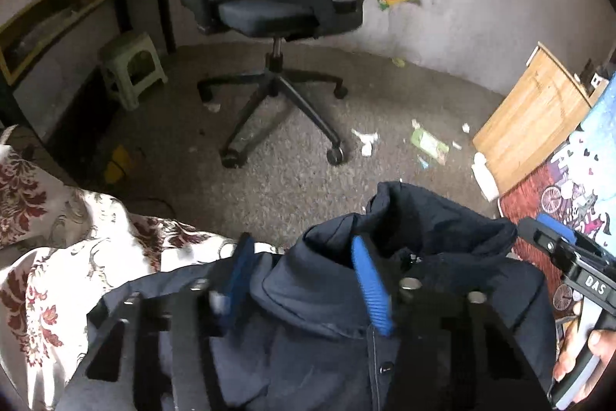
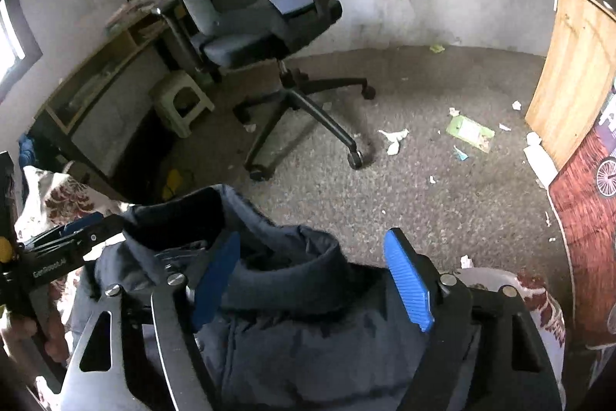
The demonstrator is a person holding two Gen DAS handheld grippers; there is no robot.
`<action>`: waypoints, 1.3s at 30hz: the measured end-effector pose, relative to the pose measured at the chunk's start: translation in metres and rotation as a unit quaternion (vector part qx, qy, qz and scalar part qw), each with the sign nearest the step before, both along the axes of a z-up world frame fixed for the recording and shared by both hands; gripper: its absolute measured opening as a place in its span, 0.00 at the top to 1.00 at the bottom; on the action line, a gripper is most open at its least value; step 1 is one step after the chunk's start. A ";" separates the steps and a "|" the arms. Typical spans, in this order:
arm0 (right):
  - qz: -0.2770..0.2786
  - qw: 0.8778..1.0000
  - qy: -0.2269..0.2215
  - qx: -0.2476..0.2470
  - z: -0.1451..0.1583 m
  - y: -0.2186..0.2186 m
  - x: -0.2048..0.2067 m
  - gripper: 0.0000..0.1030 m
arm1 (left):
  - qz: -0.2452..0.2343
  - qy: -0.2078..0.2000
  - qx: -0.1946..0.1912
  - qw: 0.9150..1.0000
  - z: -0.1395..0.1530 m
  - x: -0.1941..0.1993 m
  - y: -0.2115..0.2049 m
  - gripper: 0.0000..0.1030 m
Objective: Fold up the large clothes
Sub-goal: 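Grasp the jacket collar with both tools, then hold the collar with both tools and fold it over toward the hem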
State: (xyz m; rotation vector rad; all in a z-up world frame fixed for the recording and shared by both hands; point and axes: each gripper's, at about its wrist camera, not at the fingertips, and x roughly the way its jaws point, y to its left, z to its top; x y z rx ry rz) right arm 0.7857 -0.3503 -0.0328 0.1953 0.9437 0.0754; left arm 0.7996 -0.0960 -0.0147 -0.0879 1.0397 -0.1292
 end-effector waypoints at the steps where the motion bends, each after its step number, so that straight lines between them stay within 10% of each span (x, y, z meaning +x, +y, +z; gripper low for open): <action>1: 0.002 1.000 0.004 -0.003 -0.002 0.000 0.005 0.31 | 0.000 0.010 0.006 1.000 -0.003 0.004 -0.001 0.66; 7: 0.038 0.999 0.022 -0.009 -0.015 0.018 0.028 0.34 | 0.006 -0.006 -0.041 0.999 -0.008 0.005 0.003 0.93; 11: 0.060 0.997 0.017 -0.040 -0.014 0.033 0.027 0.81 | 0.011 -0.017 -0.105 0.994 -0.006 -0.006 0.023 0.94; 15: 0.084 0.996 0.005 -0.016 0.003 0.024 0.006 0.88 | -0.035 -0.036 -0.134 0.990 0.006 -0.031 0.042 0.95; 25: 0.139 0.990 0.012 0.000 -0.004 -0.002 -0.086 1.00 | -0.142 0.028 -0.047 0.988 -0.027 -0.097 0.048 0.96; 39: 0.133 0.991 -0.030 0.017 0.014 0.031 -0.055 1.00 | -0.156 0.046 -0.025 0.986 -0.064 -0.104 0.040 0.96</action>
